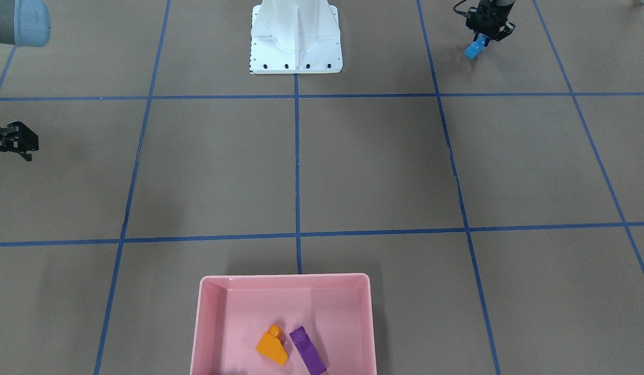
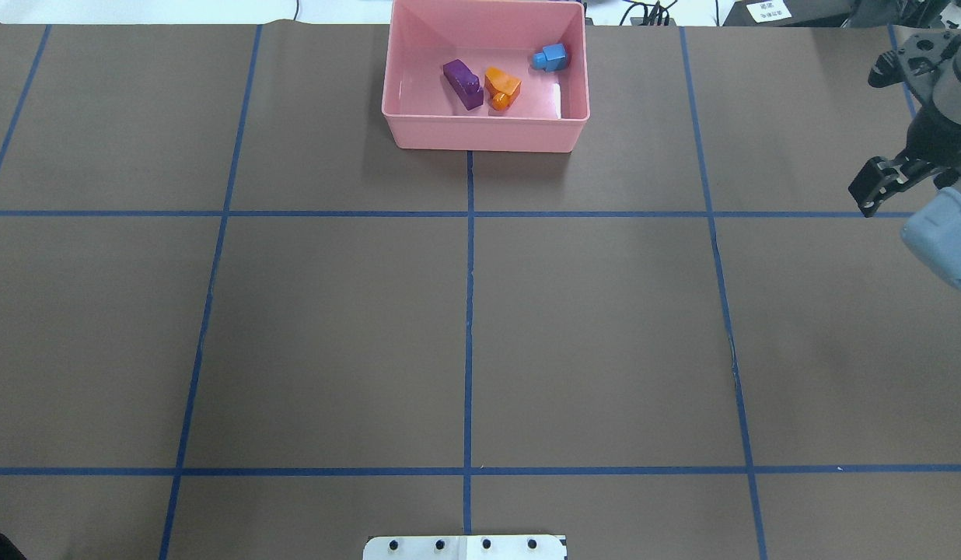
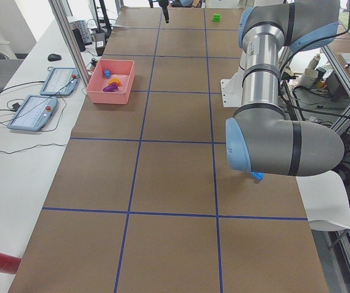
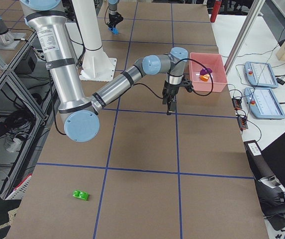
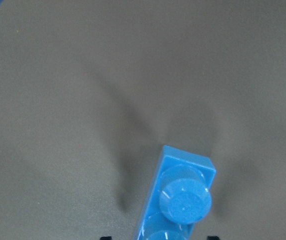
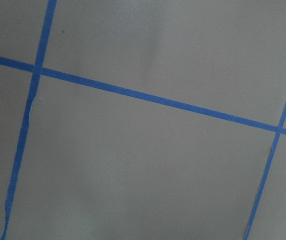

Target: Put all blocks into box

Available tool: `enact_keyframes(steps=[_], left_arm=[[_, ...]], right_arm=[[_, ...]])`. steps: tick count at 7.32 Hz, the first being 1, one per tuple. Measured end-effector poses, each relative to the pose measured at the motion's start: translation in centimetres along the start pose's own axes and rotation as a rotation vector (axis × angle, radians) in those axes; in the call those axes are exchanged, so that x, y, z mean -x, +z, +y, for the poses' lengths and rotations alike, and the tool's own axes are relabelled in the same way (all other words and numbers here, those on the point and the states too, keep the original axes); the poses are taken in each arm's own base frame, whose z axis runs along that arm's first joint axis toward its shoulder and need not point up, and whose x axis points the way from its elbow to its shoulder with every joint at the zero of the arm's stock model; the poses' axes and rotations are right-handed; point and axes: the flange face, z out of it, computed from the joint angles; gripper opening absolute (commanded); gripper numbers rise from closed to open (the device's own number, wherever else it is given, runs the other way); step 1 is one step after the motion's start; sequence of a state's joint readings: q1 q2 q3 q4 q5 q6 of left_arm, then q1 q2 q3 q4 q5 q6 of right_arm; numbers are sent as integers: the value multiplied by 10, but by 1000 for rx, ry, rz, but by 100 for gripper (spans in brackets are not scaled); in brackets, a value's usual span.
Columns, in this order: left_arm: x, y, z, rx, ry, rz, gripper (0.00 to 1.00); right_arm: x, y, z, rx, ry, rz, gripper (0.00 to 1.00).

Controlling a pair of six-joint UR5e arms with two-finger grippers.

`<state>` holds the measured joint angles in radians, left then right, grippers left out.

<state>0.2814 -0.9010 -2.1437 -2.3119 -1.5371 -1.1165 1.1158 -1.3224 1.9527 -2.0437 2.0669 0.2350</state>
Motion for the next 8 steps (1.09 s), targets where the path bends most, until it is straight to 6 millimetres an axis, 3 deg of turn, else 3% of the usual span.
enact_keyframes(steps=[2,5,7,8], left_arm=[[-7,-22,-6,-24,-37,42,0],[-12,-117,-36,-51,-185,177,0],[7,-157,-60,-57,-263,282,0],[20,-173,-78,-100,-273,328,0]], right_arm=[[-29,14,25,32,-42,-20,100],[-87,42,86,25,-100,-43,100],[-146,78,146,-25,-102,-88,100],[-184,99,176,-27,-98,-124,100]])
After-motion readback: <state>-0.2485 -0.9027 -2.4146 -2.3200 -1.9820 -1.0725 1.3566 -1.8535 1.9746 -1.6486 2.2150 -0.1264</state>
